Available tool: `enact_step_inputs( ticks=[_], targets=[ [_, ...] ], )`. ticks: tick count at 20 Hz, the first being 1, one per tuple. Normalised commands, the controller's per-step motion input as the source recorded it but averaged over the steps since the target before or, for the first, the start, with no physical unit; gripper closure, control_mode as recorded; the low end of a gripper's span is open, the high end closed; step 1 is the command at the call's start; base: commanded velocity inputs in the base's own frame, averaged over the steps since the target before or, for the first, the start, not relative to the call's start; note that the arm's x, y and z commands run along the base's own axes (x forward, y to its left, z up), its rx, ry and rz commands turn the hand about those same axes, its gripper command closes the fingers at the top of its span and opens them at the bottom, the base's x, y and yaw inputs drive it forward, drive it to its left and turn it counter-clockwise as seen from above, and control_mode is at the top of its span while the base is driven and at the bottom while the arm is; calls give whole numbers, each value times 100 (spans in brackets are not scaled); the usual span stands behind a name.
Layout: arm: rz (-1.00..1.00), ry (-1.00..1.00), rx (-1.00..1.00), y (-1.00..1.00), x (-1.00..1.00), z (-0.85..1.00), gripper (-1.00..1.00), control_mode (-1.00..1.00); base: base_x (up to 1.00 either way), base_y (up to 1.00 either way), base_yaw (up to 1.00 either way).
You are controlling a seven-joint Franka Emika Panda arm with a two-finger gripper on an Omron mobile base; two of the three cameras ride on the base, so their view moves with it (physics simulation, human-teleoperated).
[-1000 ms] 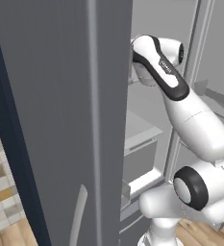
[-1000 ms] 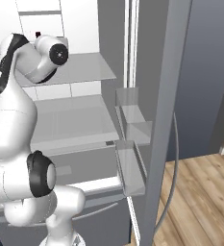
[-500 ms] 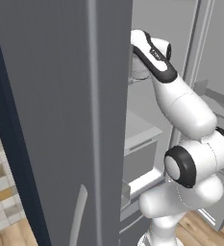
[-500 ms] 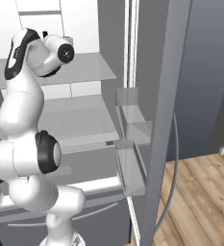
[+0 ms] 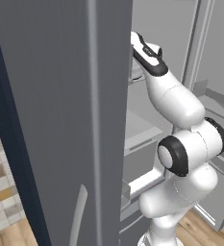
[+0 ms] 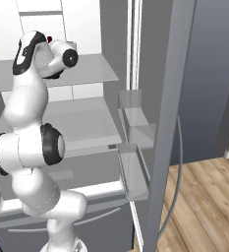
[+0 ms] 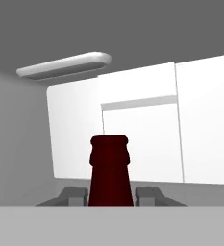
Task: Place the liquor and beer on the top shelf of the fridge to keep them out of children's reach, and place the tangerine on lower shelves for easy access.
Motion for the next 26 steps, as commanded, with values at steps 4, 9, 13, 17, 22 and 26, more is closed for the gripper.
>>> enact_step_inputs(
  ticks=[4, 9, 13, 17, 22, 26],
  targets=[
    [0, -1, 0, 8, 29, -27, 100, -100, 0, 0, 0],
    [0, -3, 0, 7, 26, -26, 100, -100, 0, 0, 0],
    [0, -9, 0, 13, 23, -17, 100, -100, 0, 0, 0],
    [0, -14, 0, 15, 24, -1, 100, -100, 0, 0, 0],
    [0, -14, 0, 2, 27, 0, 100, -100, 0, 0, 0],
    [0, -11, 1, 0, 21, 2, 100, -100, 0, 0, 0]
  ],
)
